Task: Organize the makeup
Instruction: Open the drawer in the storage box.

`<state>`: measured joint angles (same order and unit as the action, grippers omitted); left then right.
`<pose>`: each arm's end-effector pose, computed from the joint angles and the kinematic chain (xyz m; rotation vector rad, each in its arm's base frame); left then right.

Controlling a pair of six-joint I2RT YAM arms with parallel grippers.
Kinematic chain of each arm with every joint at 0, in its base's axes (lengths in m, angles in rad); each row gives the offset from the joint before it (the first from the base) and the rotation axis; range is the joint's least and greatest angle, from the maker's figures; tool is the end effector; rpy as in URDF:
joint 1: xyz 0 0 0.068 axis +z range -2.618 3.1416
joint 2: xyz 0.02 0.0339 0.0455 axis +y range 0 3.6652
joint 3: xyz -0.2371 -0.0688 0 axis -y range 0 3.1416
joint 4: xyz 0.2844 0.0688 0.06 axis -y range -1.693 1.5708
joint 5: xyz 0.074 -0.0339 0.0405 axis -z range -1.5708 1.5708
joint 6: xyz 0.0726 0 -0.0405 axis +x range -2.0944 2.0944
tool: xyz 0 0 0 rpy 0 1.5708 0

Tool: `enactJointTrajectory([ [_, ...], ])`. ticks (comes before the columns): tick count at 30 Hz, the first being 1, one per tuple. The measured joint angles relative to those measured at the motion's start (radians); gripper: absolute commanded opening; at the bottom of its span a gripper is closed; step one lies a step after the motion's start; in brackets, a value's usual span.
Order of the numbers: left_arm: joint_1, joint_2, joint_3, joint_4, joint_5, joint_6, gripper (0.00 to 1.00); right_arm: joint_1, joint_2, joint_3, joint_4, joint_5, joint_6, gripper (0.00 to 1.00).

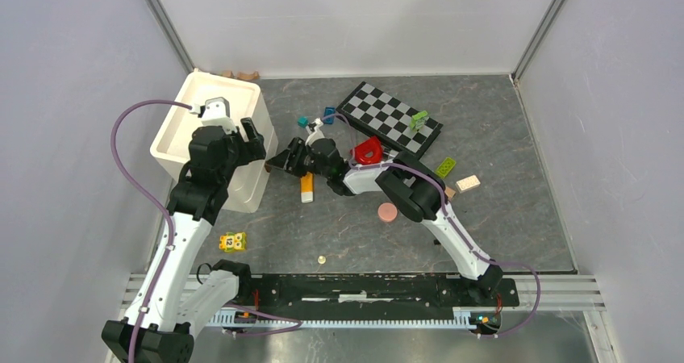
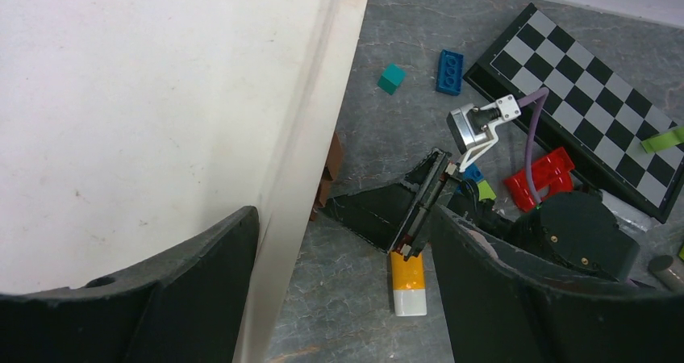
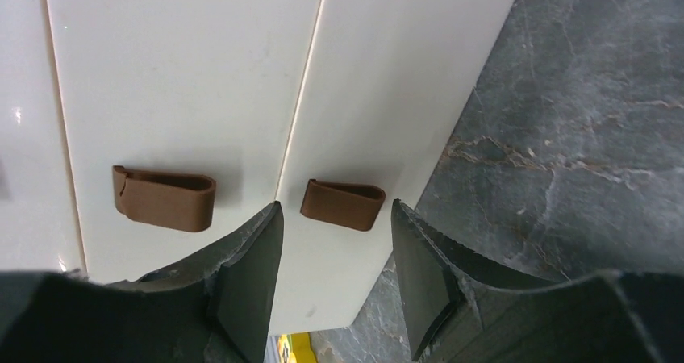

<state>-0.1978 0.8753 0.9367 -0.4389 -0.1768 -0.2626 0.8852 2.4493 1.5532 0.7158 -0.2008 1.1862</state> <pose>0.2805 -0.0432 0.3192 -0.1797 1.9361 -0.1333 0.3496 0.4502 0.0542 0.1384 2.0735 1.5924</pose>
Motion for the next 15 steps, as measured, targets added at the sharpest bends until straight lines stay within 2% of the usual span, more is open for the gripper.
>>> enactJointTrajectory([
  [15,0.0,0.0,0.0,0.0,0.0,0.0,0.83,-0.002,0.072,0.082,-0.012,-0.008,0.048,0.49],
])
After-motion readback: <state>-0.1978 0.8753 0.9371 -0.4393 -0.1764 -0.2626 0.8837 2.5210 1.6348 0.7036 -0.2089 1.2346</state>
